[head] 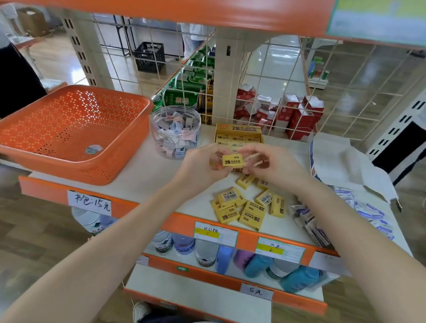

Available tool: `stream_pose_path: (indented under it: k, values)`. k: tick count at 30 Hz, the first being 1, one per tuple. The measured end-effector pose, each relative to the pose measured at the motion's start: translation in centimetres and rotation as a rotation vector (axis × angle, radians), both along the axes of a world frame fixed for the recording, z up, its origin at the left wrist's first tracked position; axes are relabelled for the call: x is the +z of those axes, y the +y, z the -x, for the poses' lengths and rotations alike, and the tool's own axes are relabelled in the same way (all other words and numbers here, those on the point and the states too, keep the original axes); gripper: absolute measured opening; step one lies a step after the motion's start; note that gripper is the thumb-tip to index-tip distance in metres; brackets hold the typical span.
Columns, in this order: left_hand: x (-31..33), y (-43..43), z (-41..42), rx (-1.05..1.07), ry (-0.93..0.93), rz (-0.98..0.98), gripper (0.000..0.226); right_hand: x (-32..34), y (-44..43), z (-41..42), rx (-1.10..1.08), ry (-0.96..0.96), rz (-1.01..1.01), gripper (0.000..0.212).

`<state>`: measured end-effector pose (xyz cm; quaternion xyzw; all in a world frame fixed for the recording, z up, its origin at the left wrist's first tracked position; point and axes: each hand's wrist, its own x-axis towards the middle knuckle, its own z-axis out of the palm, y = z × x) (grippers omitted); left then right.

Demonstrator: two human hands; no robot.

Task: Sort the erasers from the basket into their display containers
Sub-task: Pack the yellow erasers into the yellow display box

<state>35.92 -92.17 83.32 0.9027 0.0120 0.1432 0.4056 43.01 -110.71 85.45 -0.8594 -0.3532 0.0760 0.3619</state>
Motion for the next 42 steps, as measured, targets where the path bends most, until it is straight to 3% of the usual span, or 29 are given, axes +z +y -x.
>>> stream_pose_path:
  k: [5,7,13,17,20,23,29,35,39,42]
  values:
    - [-0.9,1.3,0.2,0.067,0.022,0.013,0.031,-1.3,-1.0,-0.8,0.134,-0.207,0.499,0.045]
    - [-1.4,1.6,0.5,0.083,0.036,0.034,0.031,-2.2,-0.8,-0.6,0.141,-0.249,0.556,0.047]
    - [-1.9,1.7,1.0,0.077,0.070,0.041,0.031,-2.1,0.1,-0.2,0.098,-0.262,0.509,0.036]
    - [-1.8,1.8,1.1,0.077,0.068,0.042,0.032,-2.3,0.7,0.3,0.064,-0.327,0.529,0.044]
    - [-1.7,2.1,1.4,0.067,0.065,0.036,0.031,-1.6,0.5,0.1,0.095,-0.273,0.586,0.051]
    - [-1.8,2.3,1.5,0.062,0.070,0.037,0.031,-0.8,0.0,-0.3,0.107,-0.257,0.644,0.041]
    - [-2.0,2.2,1.5,0.070,0.077,0.022,0.032,-1.6,0.3,0.3,0.077,-0.240,0.539,0.037]
    - [-2.0,2.2,1.7,0.068,0.079,0.027,0.032,-0.3,-0.5,0.0,0.184,-0.135,0.447,0.035]
    - [-2.1,2.0,1.9,0.072,0.085,0.028,0.031,-1.0,0.0,-0.1,0.327,-0.213,0.467,0.054]
    - [-2.3,1.9,2.0,0.078,0.084,0.039,0.030,-1.6,0.2,-0.3,0.294,-0.231,0.444,0.042]
